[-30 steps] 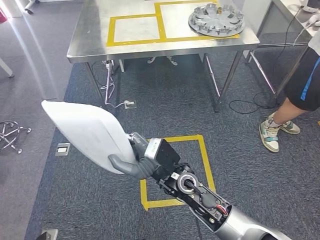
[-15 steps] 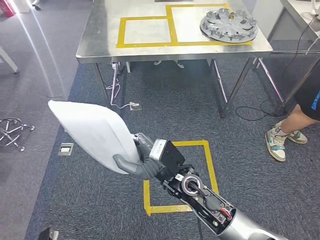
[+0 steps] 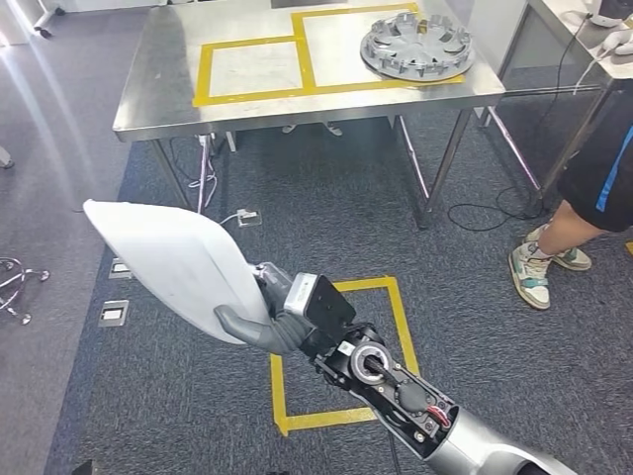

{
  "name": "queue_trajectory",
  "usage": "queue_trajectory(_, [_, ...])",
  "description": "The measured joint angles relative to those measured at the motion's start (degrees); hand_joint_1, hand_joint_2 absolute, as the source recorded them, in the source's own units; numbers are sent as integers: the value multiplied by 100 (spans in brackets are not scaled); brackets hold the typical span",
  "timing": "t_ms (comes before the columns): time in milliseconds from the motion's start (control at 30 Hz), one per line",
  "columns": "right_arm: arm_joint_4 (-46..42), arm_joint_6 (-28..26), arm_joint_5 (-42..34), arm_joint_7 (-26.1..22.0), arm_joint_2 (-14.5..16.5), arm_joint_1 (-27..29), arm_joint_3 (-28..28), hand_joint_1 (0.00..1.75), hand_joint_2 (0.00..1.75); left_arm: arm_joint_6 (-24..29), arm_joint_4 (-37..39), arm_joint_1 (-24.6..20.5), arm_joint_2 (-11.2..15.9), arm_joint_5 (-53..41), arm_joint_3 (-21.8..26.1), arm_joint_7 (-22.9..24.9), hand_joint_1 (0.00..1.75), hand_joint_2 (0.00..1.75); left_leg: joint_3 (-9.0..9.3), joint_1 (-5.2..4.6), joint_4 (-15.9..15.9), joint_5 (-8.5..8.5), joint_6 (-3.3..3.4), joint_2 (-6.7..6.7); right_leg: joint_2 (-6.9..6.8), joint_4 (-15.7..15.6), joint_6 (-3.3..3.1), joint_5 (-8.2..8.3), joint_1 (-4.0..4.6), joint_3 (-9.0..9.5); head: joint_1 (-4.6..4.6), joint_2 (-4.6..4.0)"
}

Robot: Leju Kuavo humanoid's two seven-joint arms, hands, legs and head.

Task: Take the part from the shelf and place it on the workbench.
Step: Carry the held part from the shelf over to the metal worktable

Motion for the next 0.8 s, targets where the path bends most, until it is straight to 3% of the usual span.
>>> queue_trajectory(67, [-1, -9, 0, 1, 0, -2, 0, 171, 175, 0, 0, -7, 11, 0, 2, 1, 0, 175, 289, -18, -705, 297, 38, -5, 11, 12, 39, -64, 29, 35, -43, 0])
queue_trajectory(100, [-2, -11, 0, 1, 0, -2, 0, 171, 175, 0, 0, -10, 13, 0, 3, 1, 0, 175, 355, -30, -864, 321, 59, -8, 15, 13, 63, -88, 40, 40, -49, 0])
queue_trajectory(233, [-7, -13, 0, 2, -1, -6, -1, 171, 175, -1, 0, -12, 10, 0, 7, 3, 0, 175, 423, -1, -947, 260, 151, -6, 5, 132, 170, -229, 44, 5, -10, 0])
queue_trajectory(300, [-9, -13, -1, 2, -3, -13, -2, 171, 175, -1, 0, -11, 10, 0, 11, 3, 0, 175, 479, 17, -968, 232, 198, 2, -21, 724, 236, -519, 13, -272, 50, 0])
queue_trajectory(367, [-8, -17, -1, 2, -11, -7, -2, 171, 175, -2, 0, -11, 12, 1, 14, 3, 0, 175, 523, 14, -966, 190, 226, 3, -33, 1546, 286, -801, -32, -713, 108, 0])
queue_trajectory(400, [-5, -19, -1, 2, -18, 4, -2, 171, 175, -2, 0, -9, 11, 1, 14, 4, 0, 175, 552, 15, -965, 165, 225, 1, -36, 1781, 305, -814, -54, -871, 127, 0])
queue_trajectory(433, [-3, -20, -1, 2, -24, 13, -1, 171, 175, -2, 0, -7, 10, 1, 14, 6, 0, 175, 590, 20, -963, 137, 216, -1, -40, 1797, 320, -710, -74, -929, 144, 0])
queue_trajectory(467, [-1, -20, -1, 2, -28, 18, -1, 171, 175, -2, 0, -5, 9, 2, 14, 8, 0, 175, 636, 28, -962, 105, 200, -5, -44, 1594, 330, -506, -93, -884, 165, 0])
queue_trajectory(533, [1, -20, -1, 2, -31, 12, -1, 171, 175, -1, 1, -1, 7, 2, 15, 10, 0, 175, 729, 40, -959, 35, 152, -9, -60, 818, 335, -9, -115, -597, 214, 0])
queue_trajectory(567, [1, -20, -1, 2, -32, 5, -1, 171, 175, -1, 2, -6, 9, 2, 15, 11, 0, 175, 748, 37, -949, 5, 122, -11, -66, 484, 323, 127, -114, -456, 240, 0])
queue_trajectory(633, [3, -20, -1, 1, -33, 4, -1, 171, 175, 0, 4, -15, 13, 3, 16, 12, 0, 175, 733, 26, -940, -17, 55, -6, -61, 197, 266, 153, -90, -333, 254, 0])
queue_trajectory(733, [-1, -20, 0, -6, -32, 2, -2, 171, 175, 0, 4, -18, 11, 4, 16, 13, 0, 175, 710, 48, -891, -67, -42, 7, -33, 111, 157, 136, -84, -285, 212, 0])
queue_trajectory(800, [-4, -20, 0, -12, -29, -20, -2, 171, 175, -1, 4, -32, 9, 4, 16, 13, 0, 175, 493, 54, -445, -274, -79, 2, -36, 60, 97, 132, -98, -218, 141, 0])
